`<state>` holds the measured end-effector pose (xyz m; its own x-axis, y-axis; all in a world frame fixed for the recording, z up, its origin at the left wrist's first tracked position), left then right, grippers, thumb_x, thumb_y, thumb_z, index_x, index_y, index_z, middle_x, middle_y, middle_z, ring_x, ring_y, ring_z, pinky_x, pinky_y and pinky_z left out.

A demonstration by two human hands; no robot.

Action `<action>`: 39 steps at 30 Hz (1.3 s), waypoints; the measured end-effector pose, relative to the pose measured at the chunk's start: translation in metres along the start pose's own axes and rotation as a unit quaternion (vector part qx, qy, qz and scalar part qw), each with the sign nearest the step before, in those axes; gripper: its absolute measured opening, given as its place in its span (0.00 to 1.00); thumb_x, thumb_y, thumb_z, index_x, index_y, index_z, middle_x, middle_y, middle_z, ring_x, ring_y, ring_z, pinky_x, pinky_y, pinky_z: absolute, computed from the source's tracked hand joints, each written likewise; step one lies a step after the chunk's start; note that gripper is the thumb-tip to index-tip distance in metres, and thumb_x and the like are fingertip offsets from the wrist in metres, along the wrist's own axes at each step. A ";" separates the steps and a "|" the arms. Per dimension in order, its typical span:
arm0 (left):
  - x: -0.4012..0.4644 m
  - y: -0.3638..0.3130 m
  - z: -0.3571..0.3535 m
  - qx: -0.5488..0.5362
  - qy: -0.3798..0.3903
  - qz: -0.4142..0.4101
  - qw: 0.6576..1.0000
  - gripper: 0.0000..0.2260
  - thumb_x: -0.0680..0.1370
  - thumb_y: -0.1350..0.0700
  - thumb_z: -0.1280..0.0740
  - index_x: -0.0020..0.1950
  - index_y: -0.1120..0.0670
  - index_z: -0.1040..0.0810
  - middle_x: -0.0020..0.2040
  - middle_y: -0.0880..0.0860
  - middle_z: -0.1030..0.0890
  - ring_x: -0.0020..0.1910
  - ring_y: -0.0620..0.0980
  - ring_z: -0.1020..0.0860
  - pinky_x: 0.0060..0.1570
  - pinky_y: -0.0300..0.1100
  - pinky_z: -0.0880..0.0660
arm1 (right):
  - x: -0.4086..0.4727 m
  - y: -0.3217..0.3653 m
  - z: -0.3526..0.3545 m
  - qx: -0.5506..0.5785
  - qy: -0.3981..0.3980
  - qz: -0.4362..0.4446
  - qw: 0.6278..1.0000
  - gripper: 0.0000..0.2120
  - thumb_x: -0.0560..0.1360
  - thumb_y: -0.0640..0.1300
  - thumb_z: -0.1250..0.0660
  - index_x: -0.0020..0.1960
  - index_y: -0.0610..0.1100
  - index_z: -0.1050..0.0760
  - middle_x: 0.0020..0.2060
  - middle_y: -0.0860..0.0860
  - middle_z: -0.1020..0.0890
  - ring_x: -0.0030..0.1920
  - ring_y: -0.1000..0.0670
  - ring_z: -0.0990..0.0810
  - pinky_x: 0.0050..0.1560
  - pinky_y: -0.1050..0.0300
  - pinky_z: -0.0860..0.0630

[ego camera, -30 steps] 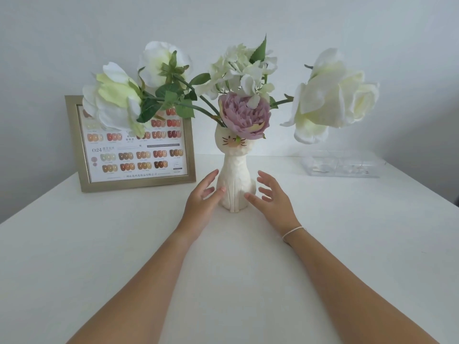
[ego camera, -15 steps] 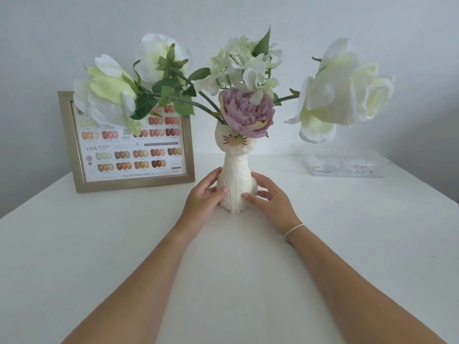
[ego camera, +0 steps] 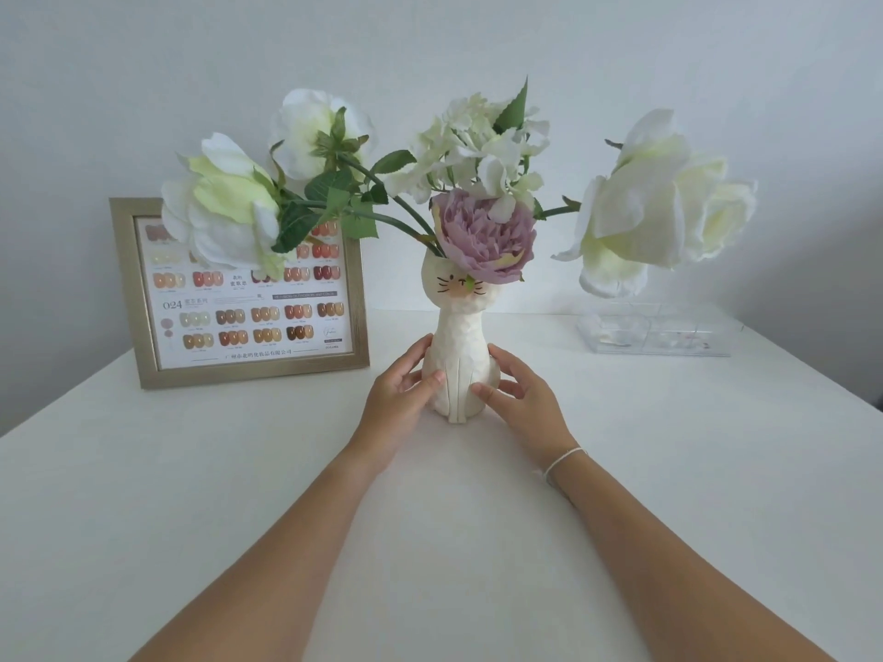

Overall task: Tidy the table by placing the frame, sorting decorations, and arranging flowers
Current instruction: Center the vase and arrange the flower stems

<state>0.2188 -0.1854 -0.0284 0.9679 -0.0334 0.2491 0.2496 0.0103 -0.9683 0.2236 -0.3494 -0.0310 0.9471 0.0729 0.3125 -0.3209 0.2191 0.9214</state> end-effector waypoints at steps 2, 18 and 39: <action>0.005 -0.001 -0.006 0.002 0.005 -0.001 1.000 0.22 0.77 0.59 0.35 0.70 0.48 0.32 0.64 0.45 0.23 0.62 0.47 0.24 0.67 0.53 0.31 | 0.004 0.001 0.006 -0.004 -0.006 0.004 1.000 0.23 0.71 0.44 0.31 0.65 0.54 0.30 0.60 0.55 0.23 0.56 0.54 0.21 0.52 0.66 0.27; 0.071 0.007 -0.058 0.010 0.035 -0.010 0.999 0.22 0.77 0.58 0.36 0.70 0.48 0.32 0.61 0.51 0.21 0.60 0.50 0.23 0.65 0.53 0.30 | 0.055 -0.023 0.057 -0.014 -0.040 0.009 0.999 0.20 0.72 0.43 0.32 0.60 0.59 0.29 0.57 0.57 0.21 0.54 0.56 0.21 0.43 0.78 0.29; 0.116 0.026 -0.073 0.001 0.036 -0.011 0.999 0.21 0.77 0.59 0.37 0.69 0.48 0.31 0.57 0.48 0.18 0.58 0.49 0.21 0.65 0.53 0.29 | 0.101 -0.050 0.070 -0.005 -0.027 -0.005 1.000 0.21 0.72 0.44 0.32 0.62 0.59 0.30 0.60 0.56 0.23 0.57 0.53 0.21 0.55 0.61 0.27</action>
<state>0.3353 -0.2621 -0.0260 0.9575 -0.1056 0.2684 0.2711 0.0113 -0.9625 0.3351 -0.4213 -0.0296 0.9488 0.0185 0.3152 -0.3110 0.2287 0.9225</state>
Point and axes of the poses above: each hand's wrist, its own x-axis towards the middle knuckle, its own z-axis out of the back of the hand, y = z × x, the point moved 3 cm from there along x, towards the middle knuckle
